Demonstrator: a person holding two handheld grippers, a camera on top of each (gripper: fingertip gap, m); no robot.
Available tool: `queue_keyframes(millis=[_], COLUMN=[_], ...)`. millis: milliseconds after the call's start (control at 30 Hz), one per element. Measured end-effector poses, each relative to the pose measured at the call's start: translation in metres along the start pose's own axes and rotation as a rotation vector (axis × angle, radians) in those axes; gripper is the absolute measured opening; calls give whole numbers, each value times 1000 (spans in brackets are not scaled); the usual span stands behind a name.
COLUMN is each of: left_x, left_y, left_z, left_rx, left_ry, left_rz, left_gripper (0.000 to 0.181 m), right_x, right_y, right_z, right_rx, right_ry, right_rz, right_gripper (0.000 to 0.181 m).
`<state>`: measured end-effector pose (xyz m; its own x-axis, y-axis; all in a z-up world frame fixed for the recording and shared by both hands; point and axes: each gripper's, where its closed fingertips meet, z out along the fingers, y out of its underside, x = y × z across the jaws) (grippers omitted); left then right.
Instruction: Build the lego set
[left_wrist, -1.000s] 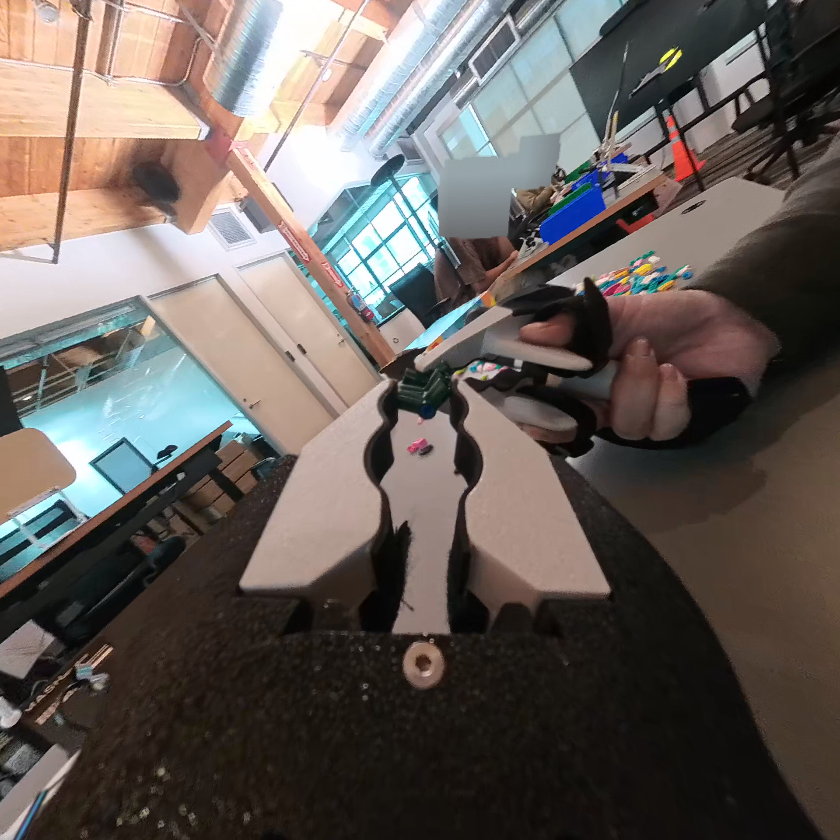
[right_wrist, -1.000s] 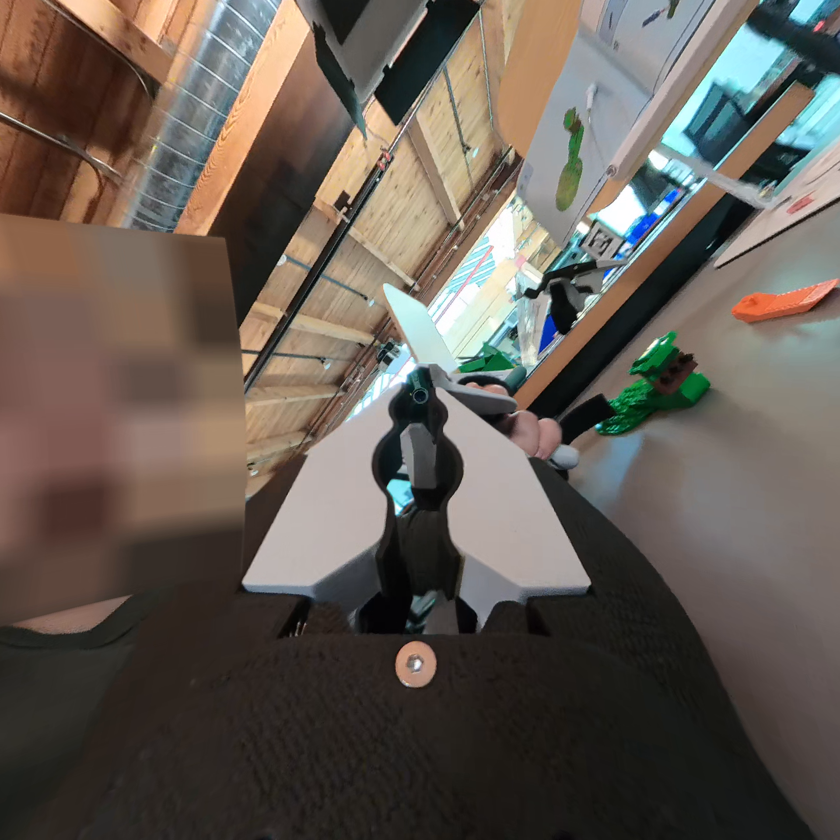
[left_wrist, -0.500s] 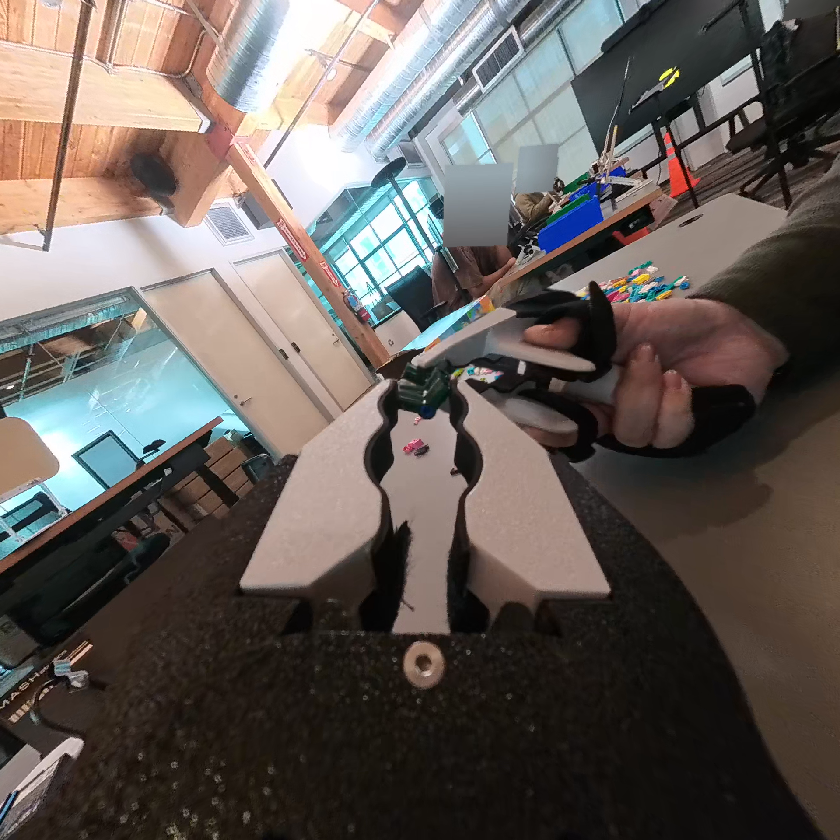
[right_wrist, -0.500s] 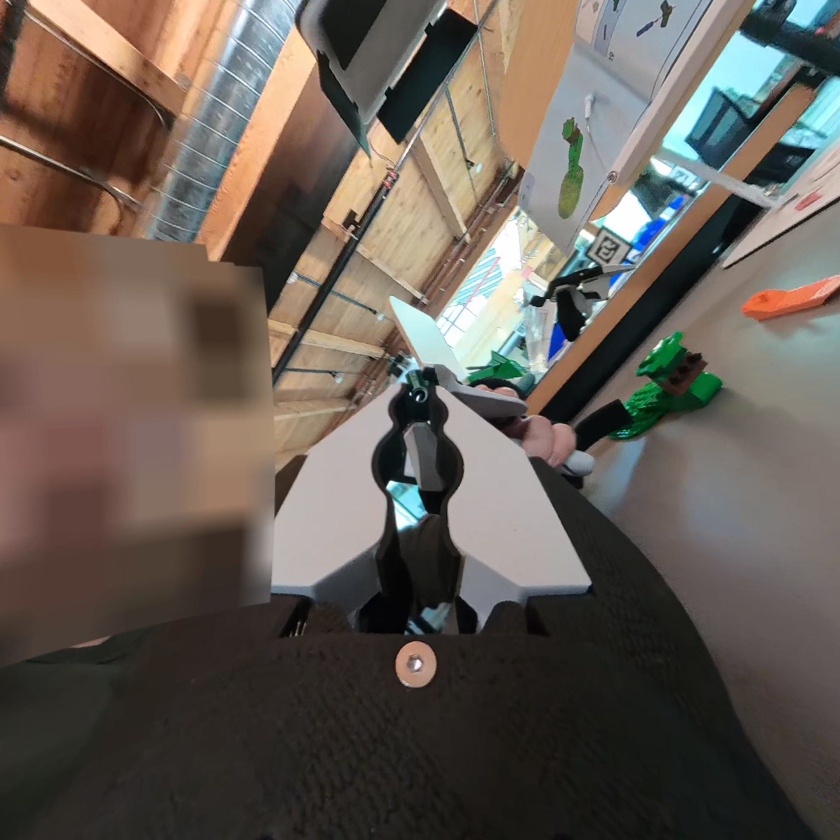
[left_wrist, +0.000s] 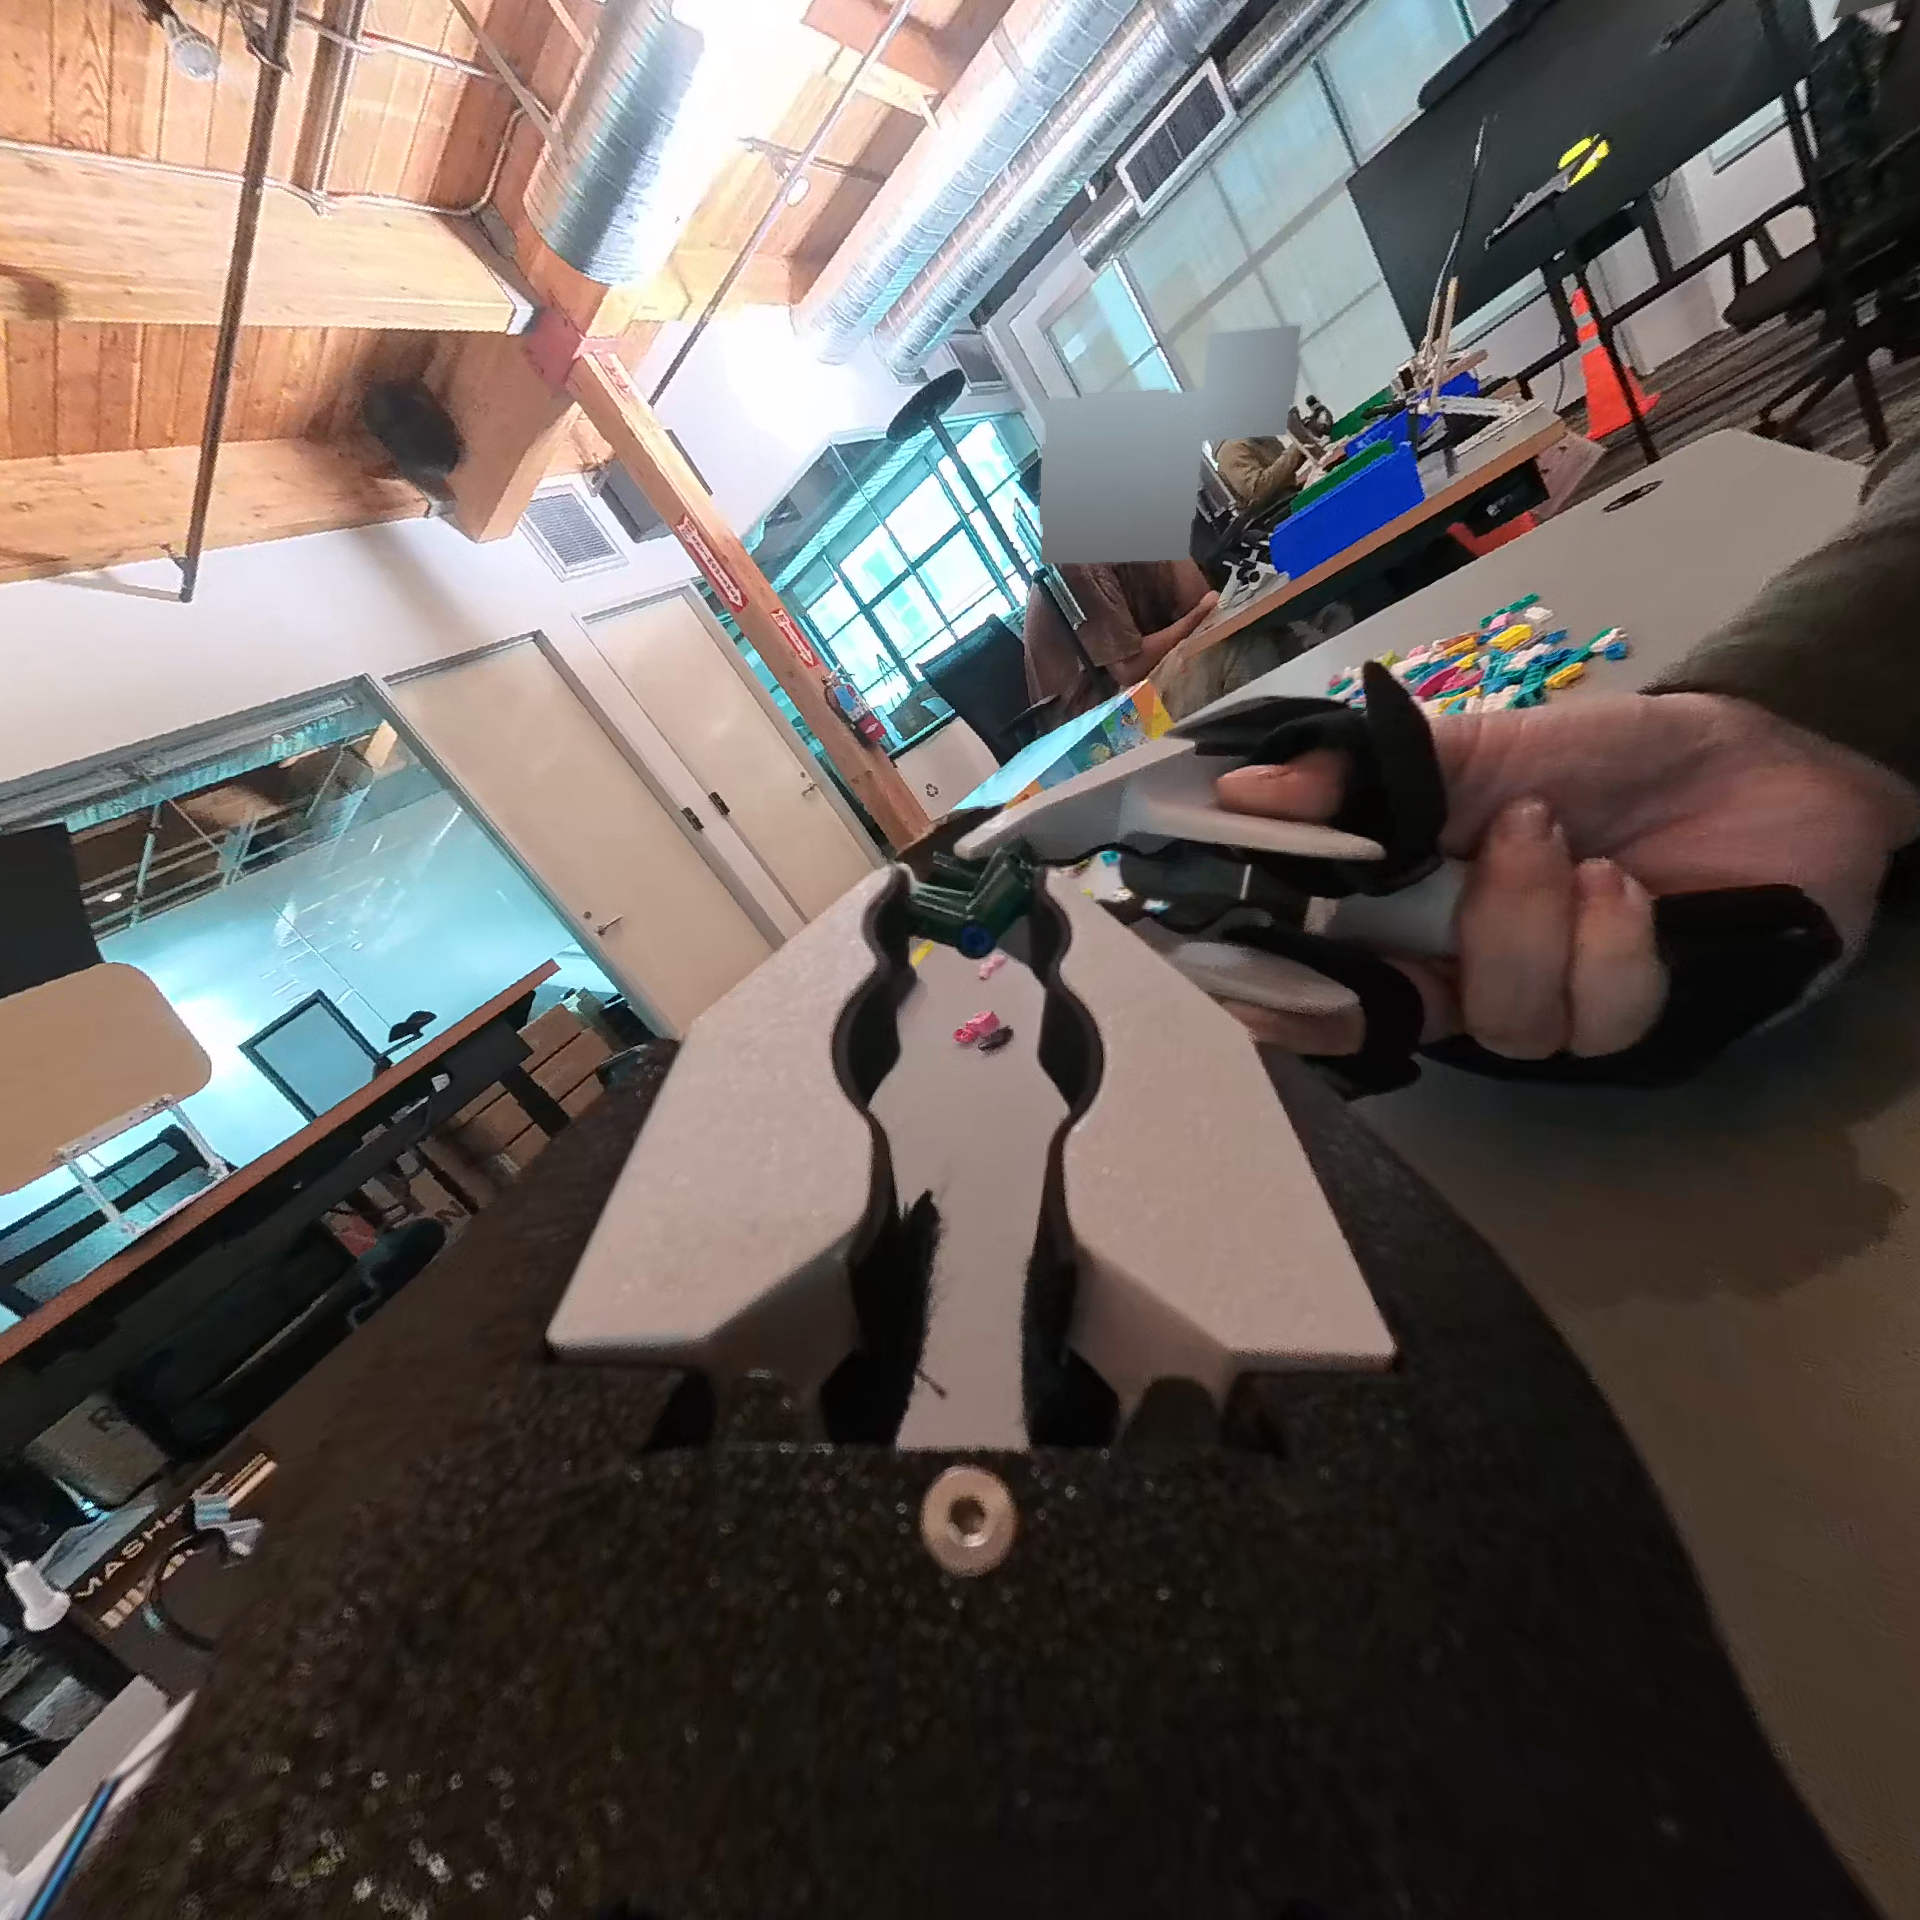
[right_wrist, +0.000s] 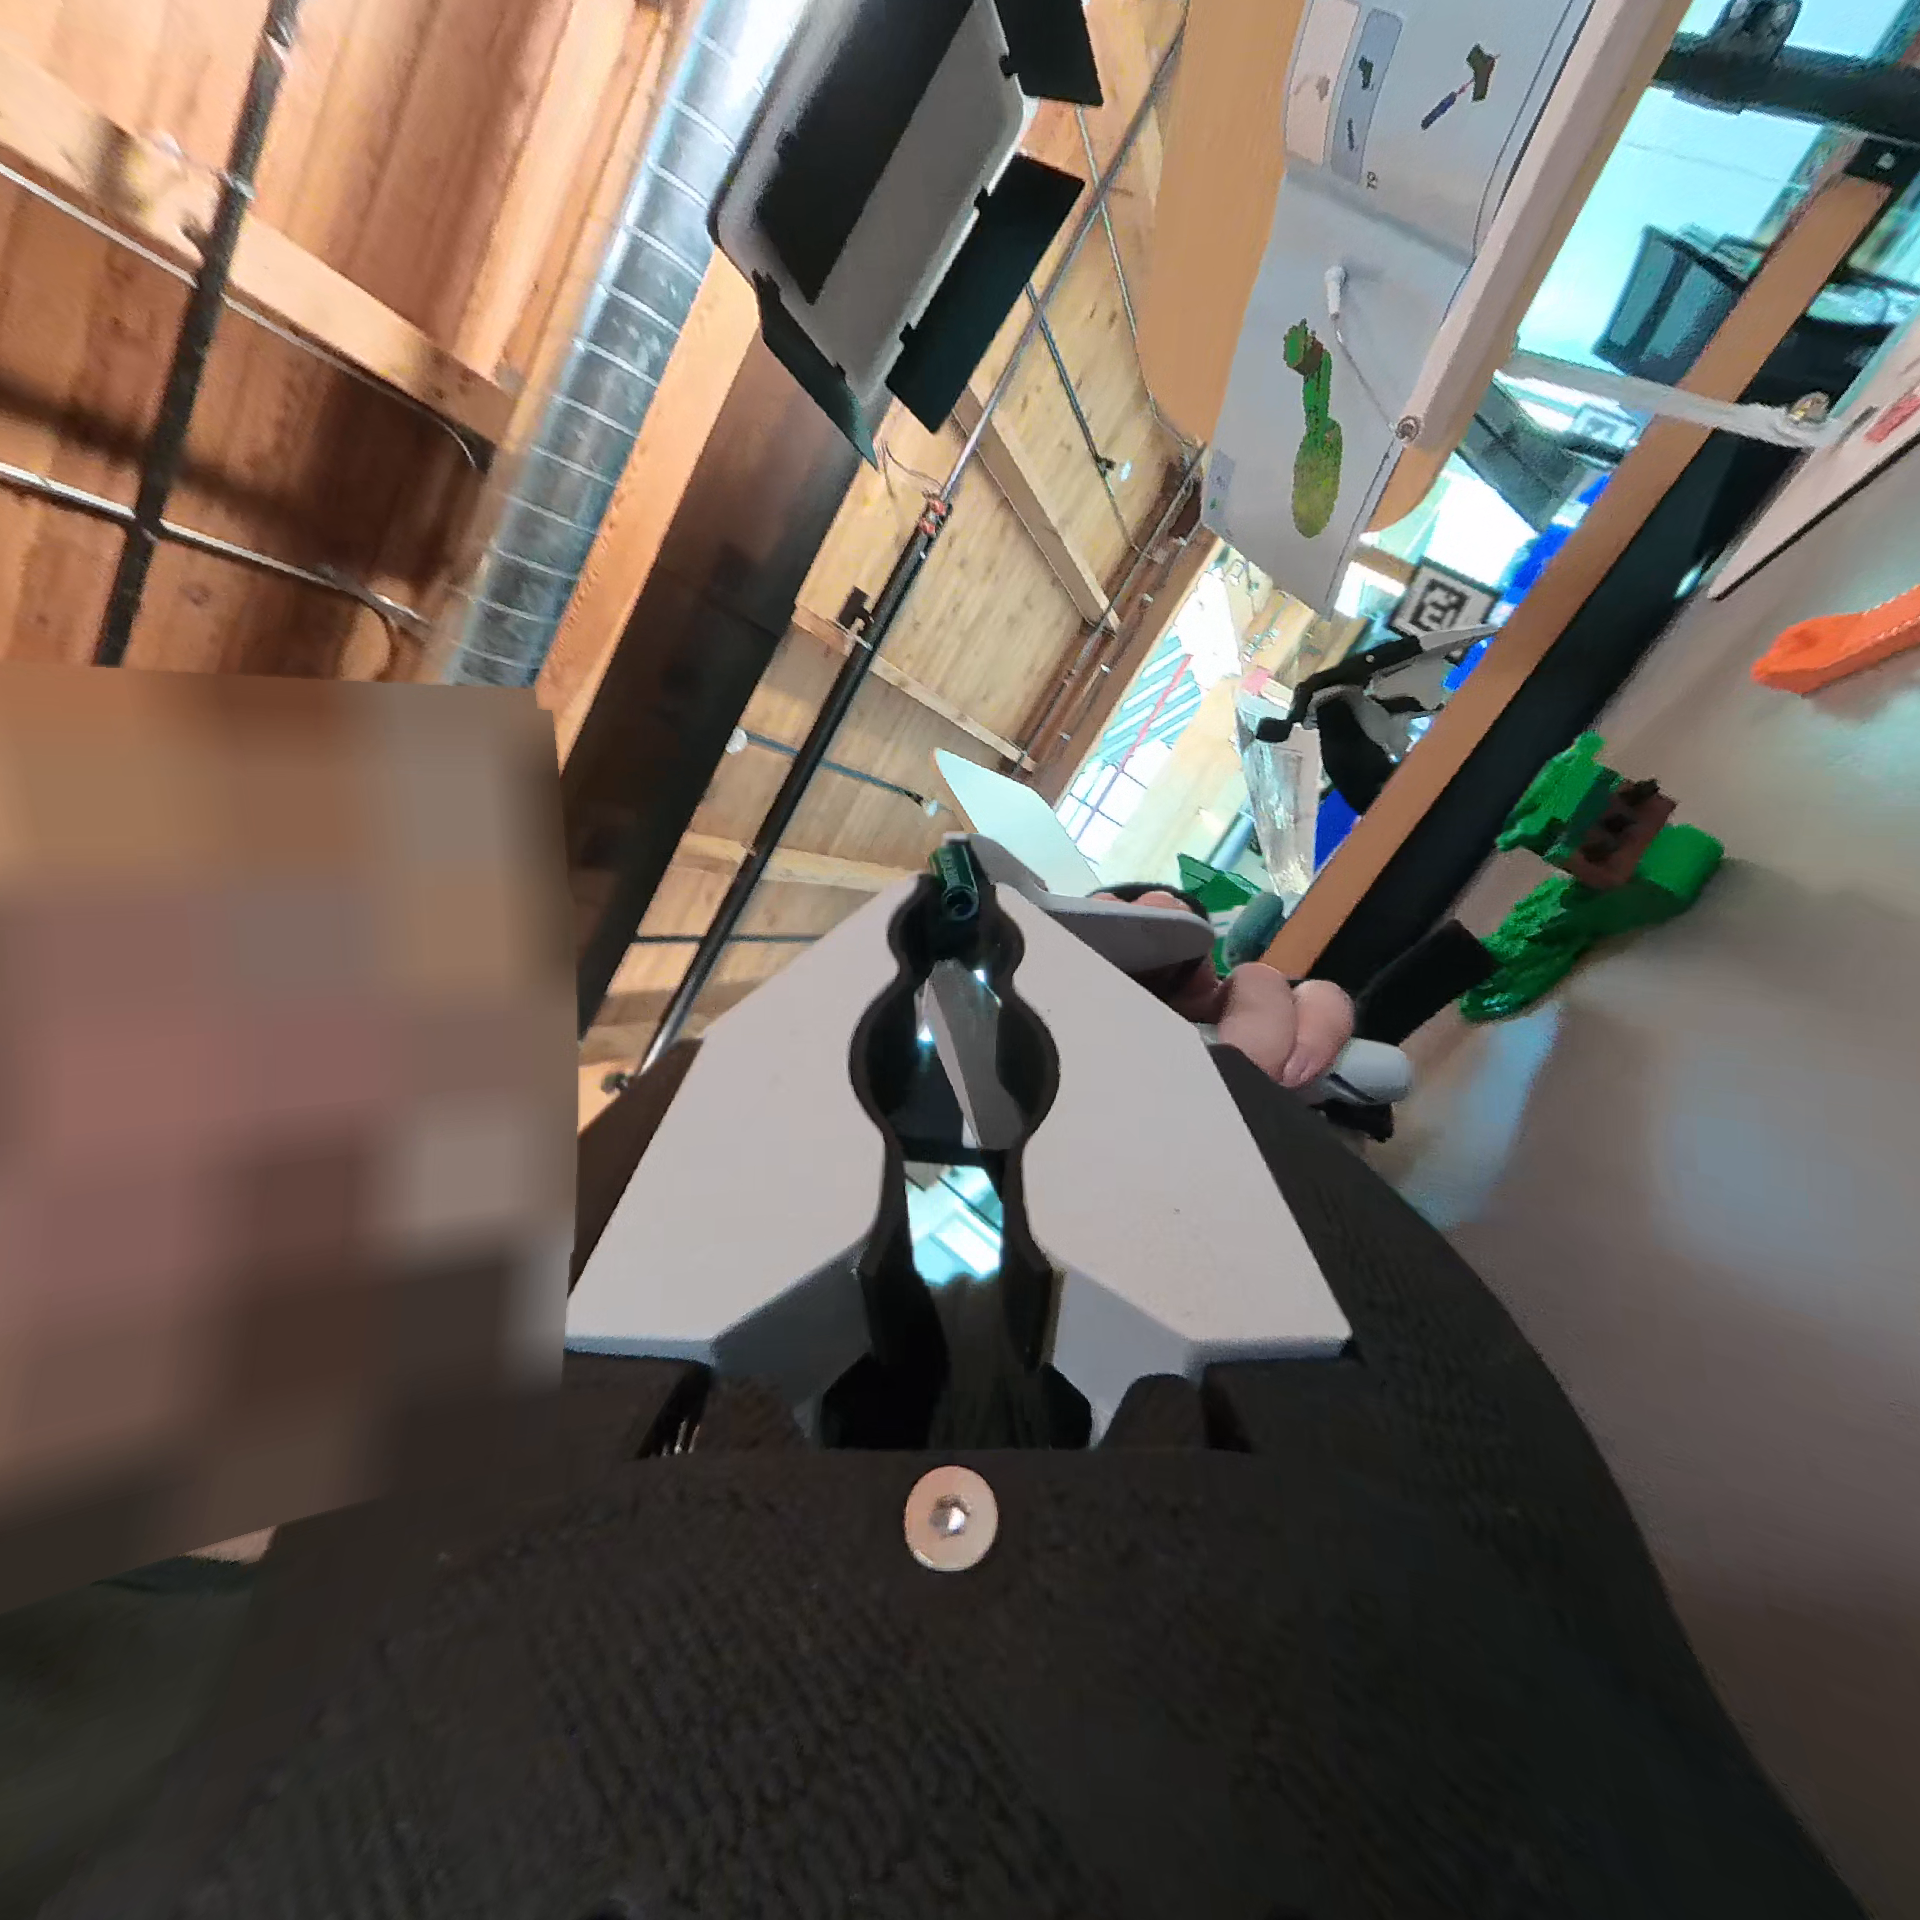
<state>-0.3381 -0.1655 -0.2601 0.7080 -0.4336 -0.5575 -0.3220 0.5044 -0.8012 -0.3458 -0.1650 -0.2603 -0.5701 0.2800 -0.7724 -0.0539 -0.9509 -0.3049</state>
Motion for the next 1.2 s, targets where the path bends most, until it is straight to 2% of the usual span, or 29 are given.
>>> queue_keyframes(millis=[167,400,733,900,1100,1200], left_x=[-4,-5,-4,-3,1,3], left_y=[-3,-5,-11,-17,-24,-27], left_z=[0,0,-4,-4,-4,-5], left_rx=[-4,-1,89,152,218,232], left_ry=[-48,-62,12,64,164,196], left_rz=[33,4,-169,-367,-623,-659], left_gripper=[20,20,21,20,20,20], right_x=[-3,-6,-13,-21,-29,-31], right_y=[-2,-1,5,7,11,14], right_z=[3,5,9,11,12,12], right_rx=[58,30,-44,-86,-200,-244], right_ry=[-26,-11,6,-23,-7,-3], right_rz=[7,-114,-272,-343,-554,-607], right_gripper=[6,6,6,6,6,6])
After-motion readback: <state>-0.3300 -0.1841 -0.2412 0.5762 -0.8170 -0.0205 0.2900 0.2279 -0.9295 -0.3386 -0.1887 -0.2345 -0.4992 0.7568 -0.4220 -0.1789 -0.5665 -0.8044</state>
